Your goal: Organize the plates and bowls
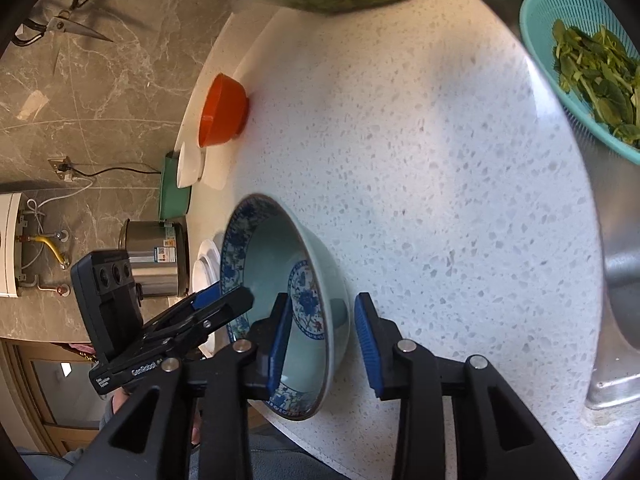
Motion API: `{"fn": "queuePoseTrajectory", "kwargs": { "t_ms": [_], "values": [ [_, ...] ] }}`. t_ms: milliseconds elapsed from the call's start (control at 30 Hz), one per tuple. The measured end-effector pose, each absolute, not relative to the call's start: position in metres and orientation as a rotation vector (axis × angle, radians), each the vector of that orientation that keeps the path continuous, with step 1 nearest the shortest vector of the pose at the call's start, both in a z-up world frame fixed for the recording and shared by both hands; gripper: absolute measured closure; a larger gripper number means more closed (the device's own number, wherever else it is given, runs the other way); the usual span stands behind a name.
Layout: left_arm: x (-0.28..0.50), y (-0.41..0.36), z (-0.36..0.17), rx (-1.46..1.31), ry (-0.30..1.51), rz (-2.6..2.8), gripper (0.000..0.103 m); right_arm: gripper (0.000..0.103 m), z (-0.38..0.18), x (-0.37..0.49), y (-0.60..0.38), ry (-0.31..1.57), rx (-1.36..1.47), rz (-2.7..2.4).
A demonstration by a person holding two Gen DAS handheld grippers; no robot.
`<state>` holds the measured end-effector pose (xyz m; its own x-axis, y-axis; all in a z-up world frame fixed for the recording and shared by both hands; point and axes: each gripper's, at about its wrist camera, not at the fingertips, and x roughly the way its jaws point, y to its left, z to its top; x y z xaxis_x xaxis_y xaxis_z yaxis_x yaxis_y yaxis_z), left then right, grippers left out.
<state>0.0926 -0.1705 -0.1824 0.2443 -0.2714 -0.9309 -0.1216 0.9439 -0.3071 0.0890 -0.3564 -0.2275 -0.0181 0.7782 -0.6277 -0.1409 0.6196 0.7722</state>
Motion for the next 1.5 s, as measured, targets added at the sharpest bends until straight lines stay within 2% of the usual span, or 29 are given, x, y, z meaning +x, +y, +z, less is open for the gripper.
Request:
{"fn": "queuePoseTrajectory", "kwargs": {
  "t_ms": [133, 167, 233, 267, 300, 400, 500, 633, 700, 800, 967, 1267, 1300, 1433, 1500],
  "values": [
    [0.088, -0.171, -0.141, -0.315, 1.262, -0.142, 0.025, 0.062, -0.209, 0.097, -0.369, 1.356, 0.578, 0.774],
    [0.087, -0.167, -0.131, -0.309, 1.237, -0.147, 0.021, 0.059, -0.202, 0.101, -0.371, 1.336, 0.576, 0.768],
    [0.084, -0.147, -0.106, -0.327, 1.171, -0.152, 0.009, 0.052, -0.187, 0.107, -0.371, 1.295, 0.566, 0.777],
    [0.083, -0.133, -0.096, -0.351, 1.14, -0.152, 0.003, 0.043, -0.179, 0.111, -0.368, 1.272, 0.562, 0.79],
    [0.083, -0.115, -0.087, -0.374, 1.11, -0.141, 0.0, 0.035, -0.171, 0.115, -0.362, 1.254, 0.557, 0.804],
    [0.084, -0.039, -0.071, -0.374, 1.047, -0.011, 0.0, 0.019, -0.141, 0.129, -0.329, 1.19, 0.527, 0.864],
    [0.086, 0.034, -0.069, -0.398, 0.996, 0.099, 0.0, 0.015, -0.109, 0.142, -0.276, 1.136, 0.508, 0.963],
    [0.104, 0.139, -0.082, -0.455, 0.943, 0.213, 0.0, 0.003, -0.075, 0.161, -0.181, 1.108, 0.435, 1.031],
    [0.116, 0.171, -0.09, -0.464, 0.942, 0.244, 0.0, 0.0, -0.063, 0.172, -0.127, 1.107, 0.388, 1.054],
    [0.134, 0.217, -0.106, -0.469, 0.935, 0.257, 0.0, 0.0, -0.061, 0.187, -0.051, 1.13, 0.333, 1.046],
    [0.166, 0.26, -0.148, -0.544, 0.97, 0.235, 0.0, 0.0, -0.091, 0.209, 0.054, 1.248, 0.201, 0.995],
    [0.196, 0.278, -0.191, -0.592, 1.029, 0.185, 0.0, 0.0, -0.142, 0.249, 0.102, 1.354, 0.155, 0.812],
    [0.199, 0.28, -0.194, -0.598, 1.033, 0.189, 0.0, 0.003, -0.146, 0.252, 0.104, 1.366, 0.158, 0.812],
    [0.2, 0.29, -0.204, -0.616, 1.048, 0.217, 0.0, 0.026, -0.159, 0.259, 0.112, 1.416, 0.132, 0.814],
    [0.205, 0.294, -0.21, -0.624, 1.066, 0.23, 0.002, 0.031, -0.165, 0.261, 0.114, 1.433, 0.117, 0.814]
  ]
}}
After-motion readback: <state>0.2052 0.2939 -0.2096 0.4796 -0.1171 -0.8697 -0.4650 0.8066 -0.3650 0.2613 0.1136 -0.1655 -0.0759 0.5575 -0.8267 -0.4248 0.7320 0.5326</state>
